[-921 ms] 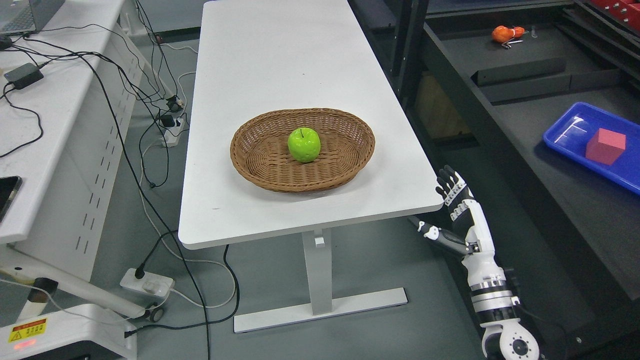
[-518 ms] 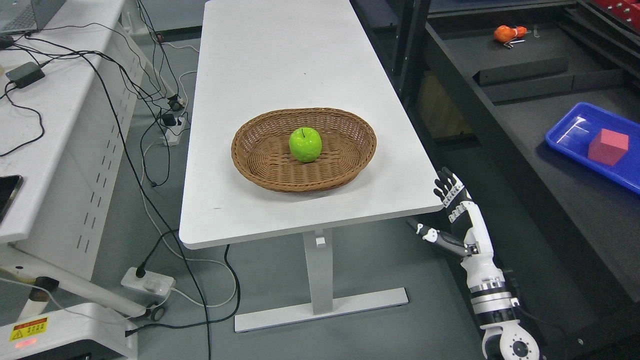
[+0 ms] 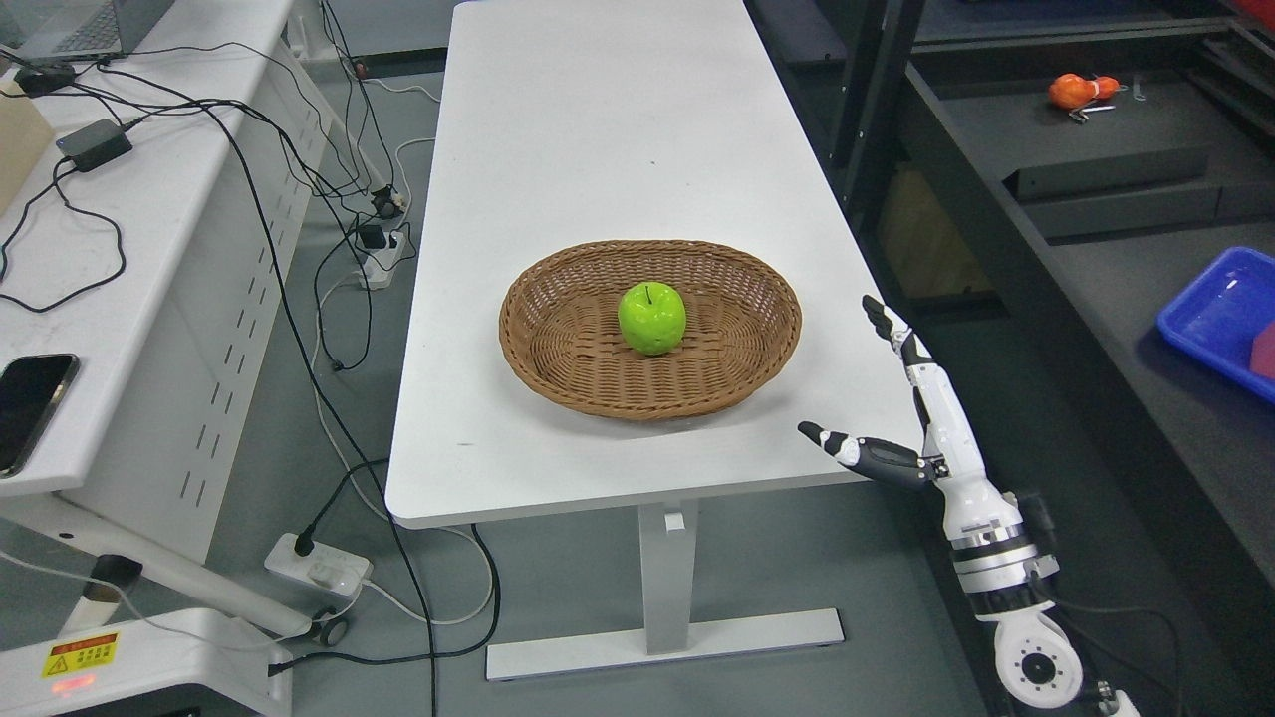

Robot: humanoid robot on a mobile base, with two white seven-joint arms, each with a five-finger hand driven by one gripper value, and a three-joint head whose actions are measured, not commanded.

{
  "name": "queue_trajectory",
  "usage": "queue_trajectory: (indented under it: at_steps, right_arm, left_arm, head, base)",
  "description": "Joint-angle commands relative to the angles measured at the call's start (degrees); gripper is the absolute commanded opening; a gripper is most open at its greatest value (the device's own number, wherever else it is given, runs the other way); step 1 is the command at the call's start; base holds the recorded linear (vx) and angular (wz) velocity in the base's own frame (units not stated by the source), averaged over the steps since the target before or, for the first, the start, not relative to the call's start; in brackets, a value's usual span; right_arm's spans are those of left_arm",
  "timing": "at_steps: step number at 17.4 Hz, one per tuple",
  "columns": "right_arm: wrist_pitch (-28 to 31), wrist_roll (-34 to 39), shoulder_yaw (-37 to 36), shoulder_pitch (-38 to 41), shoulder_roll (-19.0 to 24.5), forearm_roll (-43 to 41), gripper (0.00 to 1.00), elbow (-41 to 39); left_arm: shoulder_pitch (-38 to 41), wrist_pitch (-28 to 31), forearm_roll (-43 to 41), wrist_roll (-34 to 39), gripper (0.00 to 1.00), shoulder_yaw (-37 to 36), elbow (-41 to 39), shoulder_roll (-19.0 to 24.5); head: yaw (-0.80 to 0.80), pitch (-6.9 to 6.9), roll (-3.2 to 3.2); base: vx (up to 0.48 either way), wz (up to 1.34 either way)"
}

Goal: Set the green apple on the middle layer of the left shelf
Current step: 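Move the right hand toward the green apple in the wicker basket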

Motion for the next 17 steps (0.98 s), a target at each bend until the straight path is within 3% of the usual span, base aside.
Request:
queue_trajectory:
  at_steps: [1, 3, 5, 7, 11, 17]
  right_arm:
    - [-6.50, 0.10, -0.16, -1.69, -9.01, 5.52, 1.00, -1.99]
    - [-3.76, 5.09, 1.59, -3.27, -9.28, 5.52, 1.00, -1.90]
    - [-0.62, 13.69, 7.89, -5.28, -9.81, 8.66, 1.00, -1.72]
    - [2.56, 15.40, 9.16, -5.65, -9.81, 10.70, 1.00, -1.72]
    - [2.57, 20.76, 10.65, -5.65, -11.39, 11.23, 1.00, -1.63]
    - [2.66, 21.20, 12.23, -6.17, -13.59, 11.32, 1.00, -1.37]
  left_arm:
    - [-0.01, 0.01, 0.00, 0.05, 1.00, 0.00, -0.02, 1.00]
    - [-0.01, 0.01, 0.00, -0.04, 1.00, 0.00, -0.02, 1.00]
    - [-0.01, 0.01, 0.00, -0.04, 1.00, 0.00, -0.02, 1.00]
    - [-0.01, 0.01, 0.00, -0.04, 1.00, 0.00, -0.02, 1.00]
    - [-0.01, 0.01, 0.00, -0.04, 1.00, 0.00, -0.02, 1.00]
    - [-0.01, 0.01, 0.00, -0.04, 1.00, 0.00, -0.02, 1.00]
  head:
    - [0.00, 0.00, 0.00]
    - [0.00, 0.02, 0.00]
    - [0.00, 0.02, 0.00]
    - [0.00, 0.03, 0.00]
    - [0.00, 0.04, 0.00]
    - [0.00, 0.04, 0.00]
  base:
    - [0.213, 0.12]
    - [0.224, 0.10]
    - [0.230, 0.07]
    - [0.227, 0.03]
    - [0.192, 0.04]
    - [0.119, 0.04]
